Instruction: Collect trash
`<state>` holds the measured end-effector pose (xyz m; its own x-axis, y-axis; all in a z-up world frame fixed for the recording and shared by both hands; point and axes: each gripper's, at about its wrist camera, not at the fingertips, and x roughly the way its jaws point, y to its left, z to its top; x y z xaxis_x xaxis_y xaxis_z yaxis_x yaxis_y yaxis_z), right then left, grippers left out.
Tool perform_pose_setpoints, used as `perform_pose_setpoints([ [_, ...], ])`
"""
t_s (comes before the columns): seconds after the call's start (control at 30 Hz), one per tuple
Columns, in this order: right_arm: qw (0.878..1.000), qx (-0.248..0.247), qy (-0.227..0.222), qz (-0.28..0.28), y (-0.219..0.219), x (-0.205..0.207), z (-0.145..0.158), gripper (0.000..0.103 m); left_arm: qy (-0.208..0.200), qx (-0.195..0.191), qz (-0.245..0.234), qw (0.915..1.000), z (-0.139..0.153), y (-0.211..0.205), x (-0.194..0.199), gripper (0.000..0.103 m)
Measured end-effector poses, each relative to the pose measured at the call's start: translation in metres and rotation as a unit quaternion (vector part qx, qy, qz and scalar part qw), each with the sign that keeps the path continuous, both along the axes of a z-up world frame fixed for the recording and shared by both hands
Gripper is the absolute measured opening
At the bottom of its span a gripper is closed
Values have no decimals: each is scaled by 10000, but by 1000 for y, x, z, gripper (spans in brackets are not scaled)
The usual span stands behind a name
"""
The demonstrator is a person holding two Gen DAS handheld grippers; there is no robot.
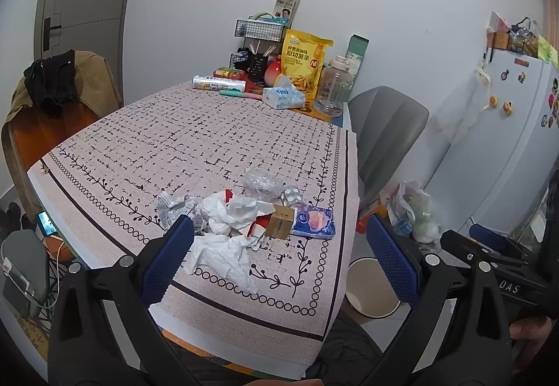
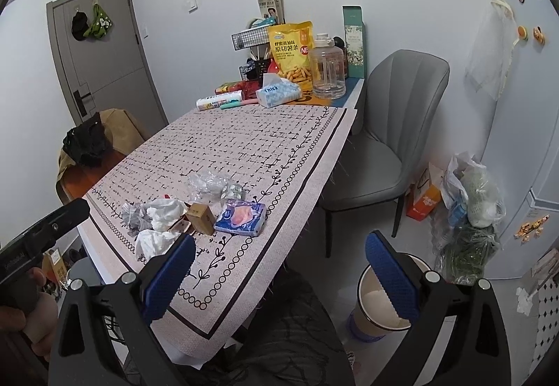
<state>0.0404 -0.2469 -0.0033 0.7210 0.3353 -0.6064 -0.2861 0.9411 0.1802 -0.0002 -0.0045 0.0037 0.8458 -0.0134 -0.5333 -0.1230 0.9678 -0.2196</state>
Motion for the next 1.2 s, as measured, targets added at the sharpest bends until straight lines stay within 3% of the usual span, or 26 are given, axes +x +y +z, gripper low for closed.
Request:
perform_pose_setpoints([
  [1.2, 9994, 91, -281, 153, -1, -17, 5, 95, -80, -34, -114, 9999, 1, -3, -11, 97],
])
